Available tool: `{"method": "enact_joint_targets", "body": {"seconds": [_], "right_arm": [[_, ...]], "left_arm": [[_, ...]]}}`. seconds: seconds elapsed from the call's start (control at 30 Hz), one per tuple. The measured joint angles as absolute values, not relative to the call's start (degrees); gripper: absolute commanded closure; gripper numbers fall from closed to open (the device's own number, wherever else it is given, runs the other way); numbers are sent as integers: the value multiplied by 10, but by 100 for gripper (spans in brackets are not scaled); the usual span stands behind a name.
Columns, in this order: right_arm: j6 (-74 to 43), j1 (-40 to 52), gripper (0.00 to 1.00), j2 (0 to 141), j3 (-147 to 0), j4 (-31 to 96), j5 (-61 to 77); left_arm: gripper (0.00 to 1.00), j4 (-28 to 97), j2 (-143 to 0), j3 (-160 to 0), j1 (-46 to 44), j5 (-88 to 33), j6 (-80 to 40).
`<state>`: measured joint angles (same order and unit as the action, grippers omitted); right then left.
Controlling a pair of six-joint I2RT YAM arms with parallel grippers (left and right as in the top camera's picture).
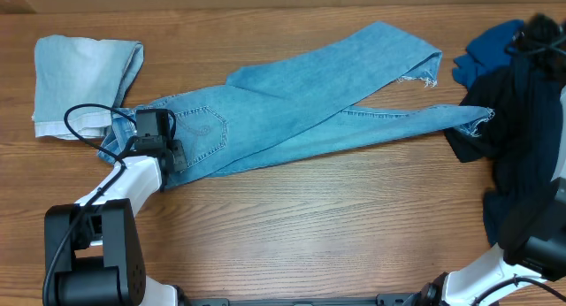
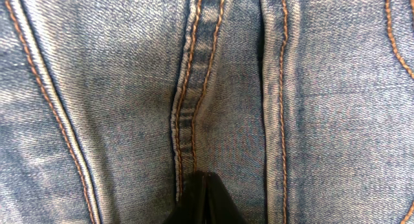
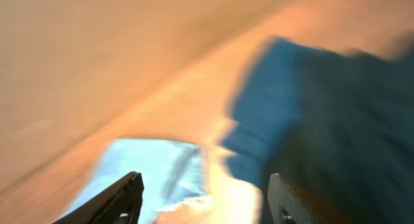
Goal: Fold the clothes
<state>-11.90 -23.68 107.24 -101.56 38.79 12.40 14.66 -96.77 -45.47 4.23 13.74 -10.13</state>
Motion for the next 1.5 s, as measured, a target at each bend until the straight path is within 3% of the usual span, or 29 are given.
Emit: {"method": "enact_joint_targets", "body": {"seconds": [0.17, 0.37, 0.6, 0.67, 0.73, 0.87, 1.07, 1.2, 1.23, 1.27, 1.3, 1.43, 1.5], "right_arm": [[-213, -163, 37, 1219, -1016, 293, 279], [-391, -87, 37, 1306, -1011, 248, 208], [-430, -94, 37, 1310, -1011, 268, 115], [-433, -94, 45, 1319, -1011, 231, 115], [-439, -94, 46, 1332, -1011, 197, 116], [-469, -94, 40, 1347, -1011, 187, 118], [-478, -94, 40, 1355, -1016, 221, 125], [-480, -93, 48, 1356, -1014, 167, 131], [-479, -92, 55, 1356, -1014, 147, 132], [-480, -90, 73, 1356, -1014, 129, 131], [-476, -88, 96, 1357, -1014, 114, 131], [-466, -90, 96, 1358, -1016, 107, 190], [-442, -112, 96, 1357, -1043, 226, 233]], "left_arm": [[96, 147, -968, -455, 42, 137, -101], [96, 148, -968, -455, 42, 137, -101], [96, 148, -968, -455, 42, 137, -101], [96, 148, -968, -455, 42, 137, -101], [96, 149, -968, -455, 42, 137, -101], [96, 150, -968, -455, 42, 137, -101], [96, 153, -968, -457, 42, 137, -101], [96, 153, -968, -457, 42, 137, -101], [96, 153, -968, -457, 42, 137, -101], [96, 153, -968, -457, 42, 137, -101], [96, 153, -968, -457, 42, 137, -101], [96, 156, -968, -458, 42, 137, -101], [96, 168, -968, -461, 42, 137, -101]]}}
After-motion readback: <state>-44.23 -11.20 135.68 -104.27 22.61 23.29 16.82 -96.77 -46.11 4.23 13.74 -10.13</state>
